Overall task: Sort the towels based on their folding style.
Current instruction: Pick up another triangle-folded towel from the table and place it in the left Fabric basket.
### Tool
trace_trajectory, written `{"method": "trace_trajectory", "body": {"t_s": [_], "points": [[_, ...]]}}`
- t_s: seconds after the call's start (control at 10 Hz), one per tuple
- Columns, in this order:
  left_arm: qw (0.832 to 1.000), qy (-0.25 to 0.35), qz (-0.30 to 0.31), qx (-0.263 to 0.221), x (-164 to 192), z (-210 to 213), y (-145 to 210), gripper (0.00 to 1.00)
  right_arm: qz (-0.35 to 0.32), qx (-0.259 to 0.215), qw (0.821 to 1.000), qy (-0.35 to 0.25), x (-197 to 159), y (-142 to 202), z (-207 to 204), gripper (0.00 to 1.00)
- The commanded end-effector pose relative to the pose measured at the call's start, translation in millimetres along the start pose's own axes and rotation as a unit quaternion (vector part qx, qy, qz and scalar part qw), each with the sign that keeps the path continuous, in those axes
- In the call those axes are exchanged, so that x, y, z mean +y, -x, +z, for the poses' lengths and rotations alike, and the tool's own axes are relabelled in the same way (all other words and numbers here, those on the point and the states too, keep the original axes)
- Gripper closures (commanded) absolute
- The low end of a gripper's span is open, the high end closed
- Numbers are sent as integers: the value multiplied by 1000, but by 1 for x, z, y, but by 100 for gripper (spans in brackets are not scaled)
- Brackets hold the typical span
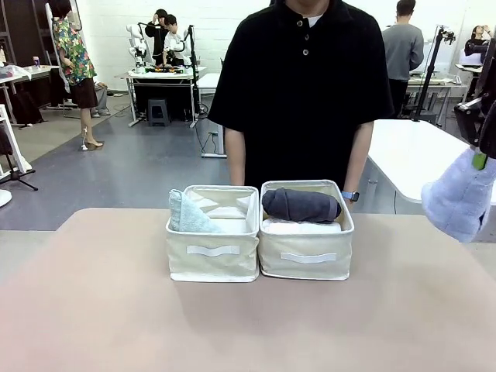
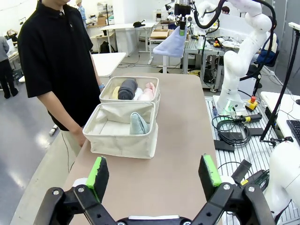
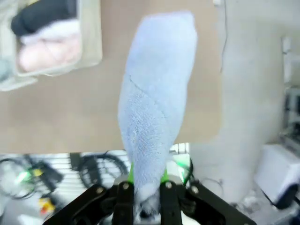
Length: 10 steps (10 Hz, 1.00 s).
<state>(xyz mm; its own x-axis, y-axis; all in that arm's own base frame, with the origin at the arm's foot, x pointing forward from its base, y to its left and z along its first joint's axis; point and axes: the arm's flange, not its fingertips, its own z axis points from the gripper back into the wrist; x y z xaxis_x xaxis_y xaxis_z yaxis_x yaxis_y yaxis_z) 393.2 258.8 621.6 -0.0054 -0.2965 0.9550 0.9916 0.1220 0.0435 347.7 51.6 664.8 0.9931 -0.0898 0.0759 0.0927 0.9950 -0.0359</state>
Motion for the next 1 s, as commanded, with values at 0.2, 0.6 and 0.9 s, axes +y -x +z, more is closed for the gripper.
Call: {"method": "trace_trajectory", "body": {"t_s": [0.2, 0.6, 0.9], "points": [[1000, -4, -2, 5, -2, -1, 0, 0, -61, 8, 998, 3, -3, -16, -15, 100], [1000, -4, -2, 5, -2, -1, 0, 0, -53, 17, 998, 7, -7, -17, -18, 83], [1000, -4, -2, 5, -2, -1, 0, 0, 297, -131, 945, 49, 79, -4, 70, 83]]}}
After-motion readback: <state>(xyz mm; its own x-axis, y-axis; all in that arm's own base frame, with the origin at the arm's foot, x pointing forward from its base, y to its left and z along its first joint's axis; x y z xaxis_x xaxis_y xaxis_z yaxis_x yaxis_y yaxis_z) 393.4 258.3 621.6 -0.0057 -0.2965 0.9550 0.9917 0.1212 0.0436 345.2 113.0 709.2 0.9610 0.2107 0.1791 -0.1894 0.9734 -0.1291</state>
